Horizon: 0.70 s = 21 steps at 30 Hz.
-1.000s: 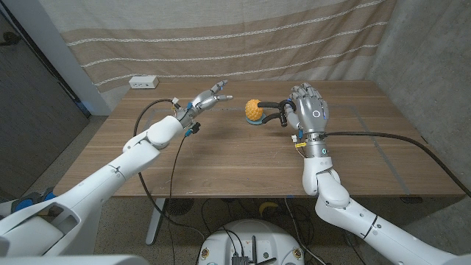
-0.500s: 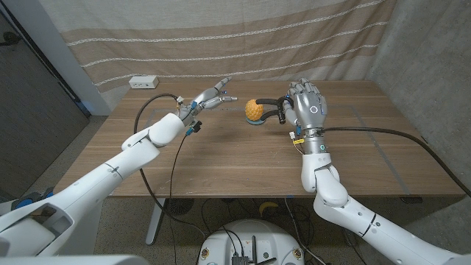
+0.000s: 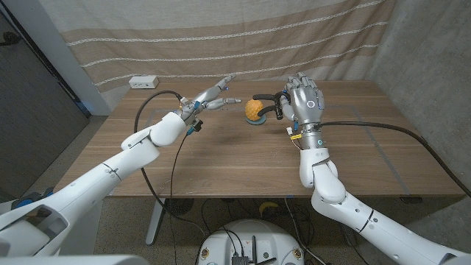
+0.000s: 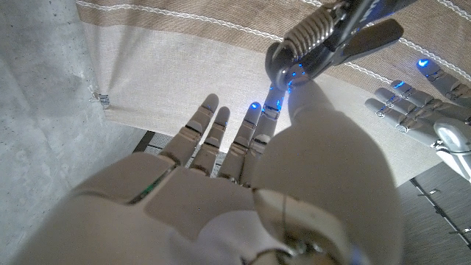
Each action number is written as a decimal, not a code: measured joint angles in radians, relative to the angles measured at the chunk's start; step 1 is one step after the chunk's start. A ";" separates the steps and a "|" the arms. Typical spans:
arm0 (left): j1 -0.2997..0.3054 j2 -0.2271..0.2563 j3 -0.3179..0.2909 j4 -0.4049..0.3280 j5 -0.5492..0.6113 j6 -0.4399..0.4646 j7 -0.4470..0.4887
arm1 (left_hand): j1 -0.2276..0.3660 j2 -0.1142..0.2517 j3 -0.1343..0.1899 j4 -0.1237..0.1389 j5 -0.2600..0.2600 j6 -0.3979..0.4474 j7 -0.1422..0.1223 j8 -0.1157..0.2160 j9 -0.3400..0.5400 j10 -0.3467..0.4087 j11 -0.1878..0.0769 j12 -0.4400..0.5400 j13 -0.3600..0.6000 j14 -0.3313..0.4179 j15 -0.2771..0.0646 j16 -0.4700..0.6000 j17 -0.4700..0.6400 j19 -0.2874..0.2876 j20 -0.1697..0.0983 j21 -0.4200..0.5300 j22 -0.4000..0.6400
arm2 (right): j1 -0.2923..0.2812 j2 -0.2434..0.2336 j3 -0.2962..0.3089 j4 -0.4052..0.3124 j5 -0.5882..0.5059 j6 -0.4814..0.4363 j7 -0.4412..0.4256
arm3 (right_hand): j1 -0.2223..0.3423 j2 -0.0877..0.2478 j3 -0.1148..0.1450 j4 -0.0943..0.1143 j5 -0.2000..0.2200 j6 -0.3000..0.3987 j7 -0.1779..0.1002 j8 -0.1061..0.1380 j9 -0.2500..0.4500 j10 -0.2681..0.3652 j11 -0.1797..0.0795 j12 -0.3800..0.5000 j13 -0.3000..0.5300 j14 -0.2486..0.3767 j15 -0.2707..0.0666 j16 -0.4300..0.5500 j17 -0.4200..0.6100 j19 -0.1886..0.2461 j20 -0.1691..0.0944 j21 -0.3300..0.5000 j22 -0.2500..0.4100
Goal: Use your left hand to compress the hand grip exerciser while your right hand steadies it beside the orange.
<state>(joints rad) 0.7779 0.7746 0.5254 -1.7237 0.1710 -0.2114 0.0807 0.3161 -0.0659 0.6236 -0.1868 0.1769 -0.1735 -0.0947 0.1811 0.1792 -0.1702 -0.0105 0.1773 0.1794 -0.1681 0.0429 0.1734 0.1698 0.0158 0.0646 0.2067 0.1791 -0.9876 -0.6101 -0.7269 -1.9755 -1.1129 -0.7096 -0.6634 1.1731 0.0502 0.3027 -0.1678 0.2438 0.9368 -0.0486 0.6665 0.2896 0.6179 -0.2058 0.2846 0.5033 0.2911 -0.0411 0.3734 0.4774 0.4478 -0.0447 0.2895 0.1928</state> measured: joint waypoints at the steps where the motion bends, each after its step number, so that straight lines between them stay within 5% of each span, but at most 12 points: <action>1: 0.000 0.001 0.000 -0.005 0.007 0.001 0.002 | 0.000 0.000 0.000 0.000 0.000 0.000 0.000 0.000 0.000 0.000 0.000 0.000 0.000 0.000 0.000 0.000 0.000 -0.003 0.003 0.000 0.000 | 0.001 0.000 -0.001 -0.003 -0.009 -0.002 0.007 | 0.000 0.000 0.000 0.000 0.000 0.000 0.000 0.000 0.000 0.000 0.000 -0.003 0.000 0.000 0.000 0.000 -0.001 0.000 0.000 0.000 0.000; 21: 0.013 0.008 0.005 -0.067 0.169 0.042 0.061 | 0.063 -0.063 -0.028 0.005 0.016 0.004 -0.004 0.012 0.000 -0.002 0.009 0.005 0.005 -0.003 -0.004 0.000 0.000 -0.041 -0.006 -0.008 0.000 | 0.013 0.020 -0.015 -0.044 -0.153 -0.034 0.120 | -0.017 -0.004 0.004 -0.004 0.006 0.003 -0.003 0.000 0.000 0.000 0.000 -0.011 0.005 0.000 0.000 -0.015 -0.014 -0.004 0.004 0.000 -0.002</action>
<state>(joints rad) 0.7906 0.7827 0.5299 -1.7911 0.3399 -0.1693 0.1418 0.3790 -0.1287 0.5961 -0.1814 0.1932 -0.1697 -0.0983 0.1928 0.1791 -0.1719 -0.0013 0.1819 0.1841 -0.1715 0.0393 0.1734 0.1697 -0.0247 0.0590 0.1989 0.1791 -0.9749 -0.5906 -0.7423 -2.0191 -1.2662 -0.7439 -0.5433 1.1559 0.0463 0.3071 -0.1722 0.2496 0.9401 -0.0519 0.6666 0.2896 0.6180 -0.2055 0.2738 0.5078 0.2912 -0.0411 0.3585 0.4634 0.4442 -0.0410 0.2896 0.1905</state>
